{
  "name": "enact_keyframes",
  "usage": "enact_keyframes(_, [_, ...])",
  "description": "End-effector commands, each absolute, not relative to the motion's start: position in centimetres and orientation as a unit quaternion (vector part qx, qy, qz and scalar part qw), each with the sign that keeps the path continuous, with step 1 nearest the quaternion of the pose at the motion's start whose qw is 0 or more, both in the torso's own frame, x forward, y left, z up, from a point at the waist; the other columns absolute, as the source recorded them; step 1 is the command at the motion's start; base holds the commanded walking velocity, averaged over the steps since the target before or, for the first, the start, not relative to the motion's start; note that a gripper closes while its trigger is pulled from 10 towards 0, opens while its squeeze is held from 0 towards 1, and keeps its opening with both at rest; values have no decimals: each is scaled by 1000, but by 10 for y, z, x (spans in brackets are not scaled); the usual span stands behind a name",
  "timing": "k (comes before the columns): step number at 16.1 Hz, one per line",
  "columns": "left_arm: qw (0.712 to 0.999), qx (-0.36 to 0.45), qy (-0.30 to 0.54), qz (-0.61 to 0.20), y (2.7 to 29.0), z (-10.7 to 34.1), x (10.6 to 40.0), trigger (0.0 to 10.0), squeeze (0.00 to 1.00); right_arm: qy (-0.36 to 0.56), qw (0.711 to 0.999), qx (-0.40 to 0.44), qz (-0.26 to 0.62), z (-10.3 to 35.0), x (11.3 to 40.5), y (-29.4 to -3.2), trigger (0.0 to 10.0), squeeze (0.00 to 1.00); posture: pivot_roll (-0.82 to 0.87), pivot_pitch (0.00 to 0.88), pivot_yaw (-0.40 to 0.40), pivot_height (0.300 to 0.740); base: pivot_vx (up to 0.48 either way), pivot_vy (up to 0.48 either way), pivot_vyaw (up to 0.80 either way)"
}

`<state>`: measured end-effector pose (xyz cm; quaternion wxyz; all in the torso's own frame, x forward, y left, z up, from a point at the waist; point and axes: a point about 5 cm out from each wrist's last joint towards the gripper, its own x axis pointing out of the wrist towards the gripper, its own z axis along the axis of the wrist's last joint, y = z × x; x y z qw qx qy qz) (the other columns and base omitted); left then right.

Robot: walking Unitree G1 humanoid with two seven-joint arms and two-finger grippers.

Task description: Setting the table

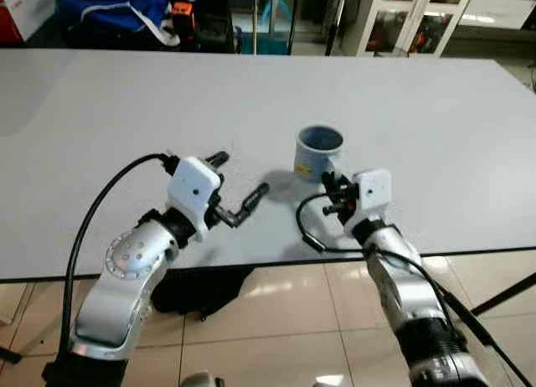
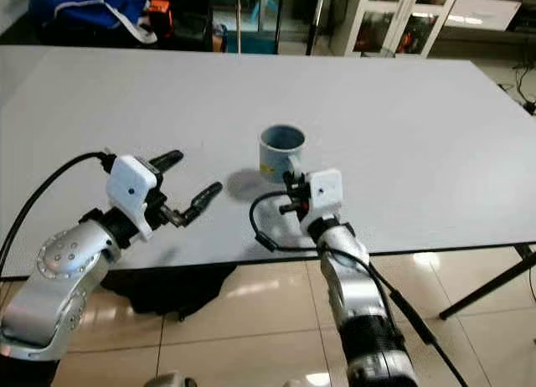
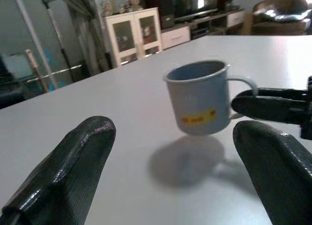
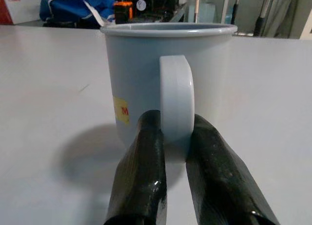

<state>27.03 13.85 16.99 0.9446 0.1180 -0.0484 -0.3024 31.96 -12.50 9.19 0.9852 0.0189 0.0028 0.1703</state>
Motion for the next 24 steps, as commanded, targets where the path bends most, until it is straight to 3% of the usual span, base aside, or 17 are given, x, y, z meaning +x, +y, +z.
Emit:
enact_keyframes(1, [945, 127, -51, -297, 139, 172, 273, 10000, 0, 9, 987, 28, 158, 88, 323, -127, 10000, 0, 46, 58, -61, 740, 0, 0, 0])
enact_keyframes(5, [945, 145, -49, -288, 140, 172, 277, 10000, 0, 16, 985, 34, 167, 94, 343, -112, 10000, 0, 51, 54, -60, 740, 0, 0, 0])
enact_keyframes(9, [960, 176, -40, -213, 157, 172, 290, 10000, 0, 15, 979, 30, 202, 95, 343, -100, 10000, 0, 52, 45, -57, 740, 0, 0, 0])
enact_keyframes(13, [963, 139, -63, -222, 147, 179, 291, 10000, 0, -37, 991, 41, 119, 113, 344, -130, 10000, 0, 52, 32, -51, 740, 0, 0, 0])
enact_keyframes(17, [961, 122, -62, -238, 130, 173, 292, 10000, 0, -55, 994, 28, 89, 117, 323, -152, 10000, 0, 16, 17, -19, 740, 0, 271, -314])
enact_keyframes(24, [962, 127, -68, -233, 128, 175, 298, 10000, 0, -44, 994, 19, 98, 120, 322, -148, 10000, 0, 24, 0, -17, 740, 0, 463, -114])
